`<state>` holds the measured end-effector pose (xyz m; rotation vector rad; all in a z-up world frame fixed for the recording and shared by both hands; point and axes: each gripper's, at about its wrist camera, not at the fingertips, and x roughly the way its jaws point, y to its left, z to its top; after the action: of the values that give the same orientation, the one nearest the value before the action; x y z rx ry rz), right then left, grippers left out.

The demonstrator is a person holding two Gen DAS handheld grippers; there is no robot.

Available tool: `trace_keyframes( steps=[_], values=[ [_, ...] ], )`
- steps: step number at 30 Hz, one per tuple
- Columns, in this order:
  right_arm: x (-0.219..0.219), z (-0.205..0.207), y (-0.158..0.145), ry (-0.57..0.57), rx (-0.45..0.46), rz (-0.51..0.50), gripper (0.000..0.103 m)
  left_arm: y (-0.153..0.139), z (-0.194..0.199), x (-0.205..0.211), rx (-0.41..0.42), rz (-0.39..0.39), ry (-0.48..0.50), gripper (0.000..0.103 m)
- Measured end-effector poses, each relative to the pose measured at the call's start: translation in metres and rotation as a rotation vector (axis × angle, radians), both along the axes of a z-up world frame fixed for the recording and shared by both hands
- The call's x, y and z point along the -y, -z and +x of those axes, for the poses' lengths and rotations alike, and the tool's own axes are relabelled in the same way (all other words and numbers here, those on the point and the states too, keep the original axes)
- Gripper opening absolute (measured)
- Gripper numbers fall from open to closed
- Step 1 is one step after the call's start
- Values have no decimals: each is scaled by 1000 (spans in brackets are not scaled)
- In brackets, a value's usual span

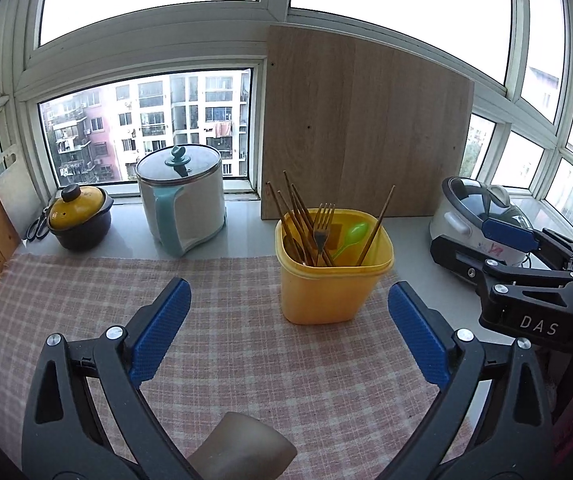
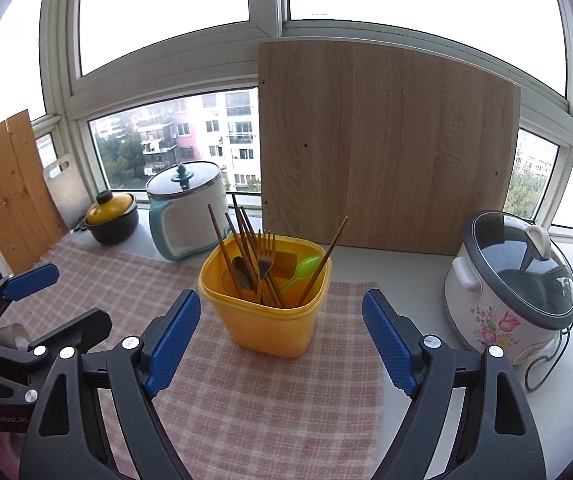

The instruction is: Organize utensils

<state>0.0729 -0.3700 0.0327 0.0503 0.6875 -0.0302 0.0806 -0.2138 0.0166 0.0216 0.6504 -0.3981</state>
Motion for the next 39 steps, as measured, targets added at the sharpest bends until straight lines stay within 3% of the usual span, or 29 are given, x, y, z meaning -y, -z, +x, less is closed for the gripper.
trace_keyframes(
  steps=[39],
  values=[
    [5, -31, -11, 59, 32, -31, 83, -10, -11, 1, 13, 22, 5, 103]
  ],
)
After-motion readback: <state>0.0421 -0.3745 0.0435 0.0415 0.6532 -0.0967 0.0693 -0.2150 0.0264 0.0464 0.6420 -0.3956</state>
